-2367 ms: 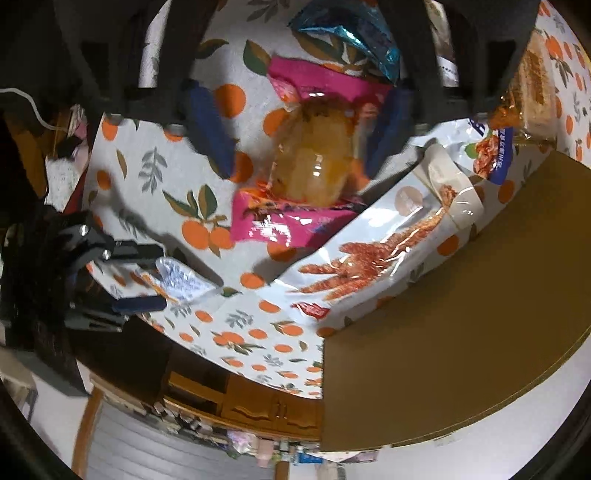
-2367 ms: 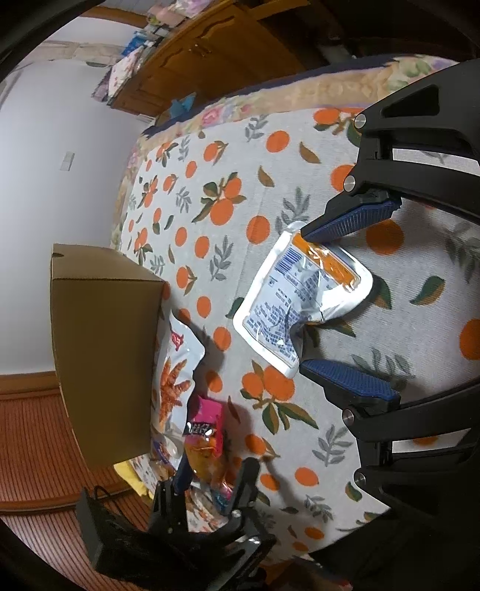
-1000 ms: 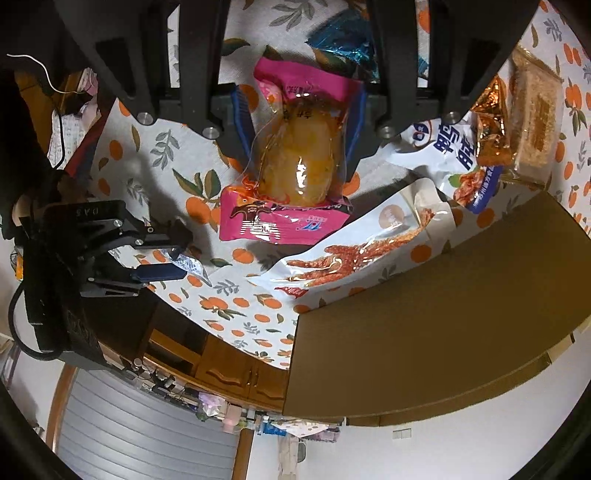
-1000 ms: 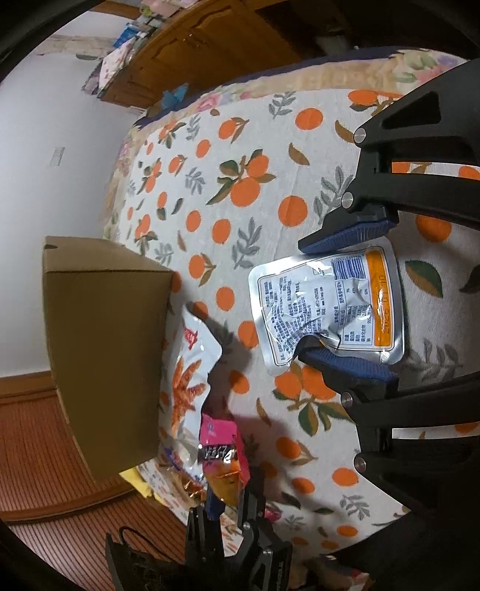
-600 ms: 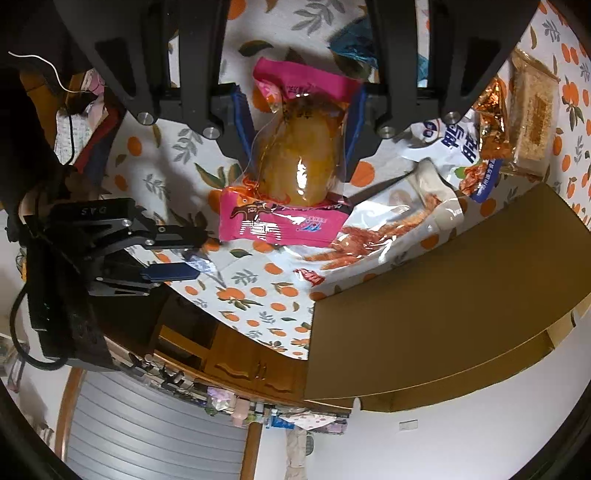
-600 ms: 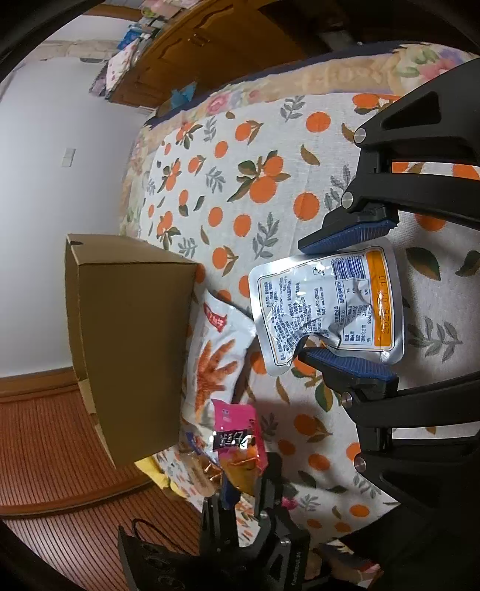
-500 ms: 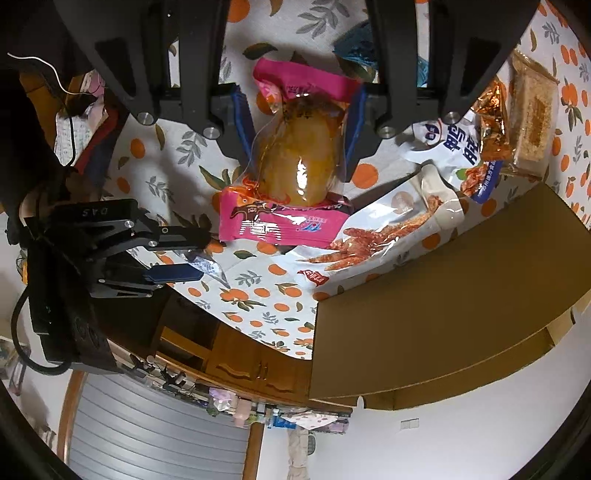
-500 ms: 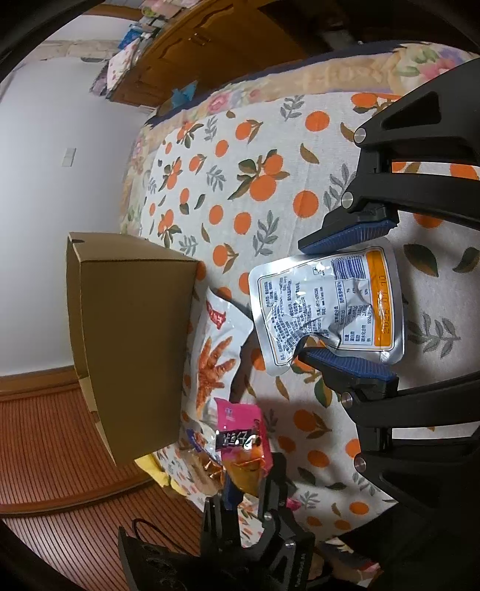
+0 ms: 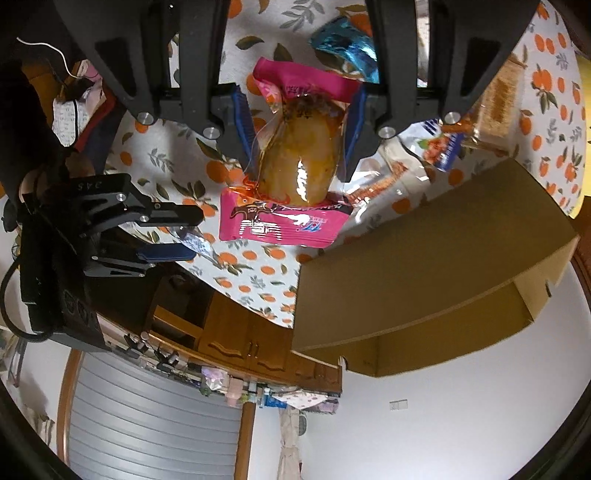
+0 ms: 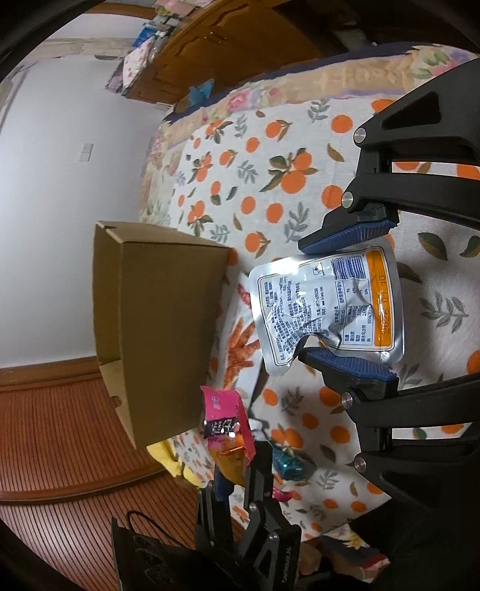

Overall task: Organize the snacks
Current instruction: 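Lift both held packets and carry them over the open box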

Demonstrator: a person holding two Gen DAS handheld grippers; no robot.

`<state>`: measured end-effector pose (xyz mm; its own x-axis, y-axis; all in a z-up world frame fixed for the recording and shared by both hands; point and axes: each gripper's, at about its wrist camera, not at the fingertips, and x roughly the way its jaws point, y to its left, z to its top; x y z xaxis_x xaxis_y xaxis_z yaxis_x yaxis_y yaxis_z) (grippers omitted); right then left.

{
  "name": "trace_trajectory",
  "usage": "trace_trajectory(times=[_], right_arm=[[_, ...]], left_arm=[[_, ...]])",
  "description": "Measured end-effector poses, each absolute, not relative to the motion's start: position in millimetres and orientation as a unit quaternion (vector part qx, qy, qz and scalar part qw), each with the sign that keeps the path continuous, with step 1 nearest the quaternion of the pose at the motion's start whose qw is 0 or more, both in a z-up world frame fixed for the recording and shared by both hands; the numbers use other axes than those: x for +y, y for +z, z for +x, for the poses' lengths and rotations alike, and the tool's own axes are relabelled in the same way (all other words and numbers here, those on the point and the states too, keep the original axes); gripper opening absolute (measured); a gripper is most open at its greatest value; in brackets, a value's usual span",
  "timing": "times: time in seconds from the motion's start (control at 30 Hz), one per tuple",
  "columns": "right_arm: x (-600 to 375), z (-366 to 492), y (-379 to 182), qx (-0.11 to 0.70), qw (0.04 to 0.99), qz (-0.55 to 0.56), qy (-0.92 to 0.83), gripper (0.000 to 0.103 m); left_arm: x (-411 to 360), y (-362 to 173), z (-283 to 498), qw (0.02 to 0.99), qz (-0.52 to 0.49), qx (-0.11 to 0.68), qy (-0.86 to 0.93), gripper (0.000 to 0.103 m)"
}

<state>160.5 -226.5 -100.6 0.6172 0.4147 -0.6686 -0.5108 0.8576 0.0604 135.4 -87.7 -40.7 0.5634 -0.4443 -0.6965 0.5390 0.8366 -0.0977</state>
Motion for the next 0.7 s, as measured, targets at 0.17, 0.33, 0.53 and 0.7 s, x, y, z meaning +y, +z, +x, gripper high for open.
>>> trace_trajectory(times=[0.17, 0.33, 0.53, 0.7], right_arm=[[-221.3, 165.4, -87.9, 0.341, 0.901, -0.067, 0.260, 0.053], [-214.7, 172.9, -72.2, 0.326, 0.905, -0.067, 0.263, 0.053], [-202.3, 181.1, -51.6, 0.308, 0.909, -0.068, 0.271, 0.053], [-189.8, 188.8, -34.4, 0.293, 0.912, -0.070, 0.279, 0.053]], left_arm=[[-80.8, -31.0, 142.1, 0.891, 0.059, 0.363, -0.267, 0.040], [-75.2, -19.9, 149.6, 0.898, 0.060, 0.353, -0.256, 0.040], [-66.9, -1.4, 156.6, 0.908, 0.062, 0.336, -0.244, 0.040], [-58.2, 11.5, 165.5, 0.916, 0.060, 0.323, -0.230, 0.040]])
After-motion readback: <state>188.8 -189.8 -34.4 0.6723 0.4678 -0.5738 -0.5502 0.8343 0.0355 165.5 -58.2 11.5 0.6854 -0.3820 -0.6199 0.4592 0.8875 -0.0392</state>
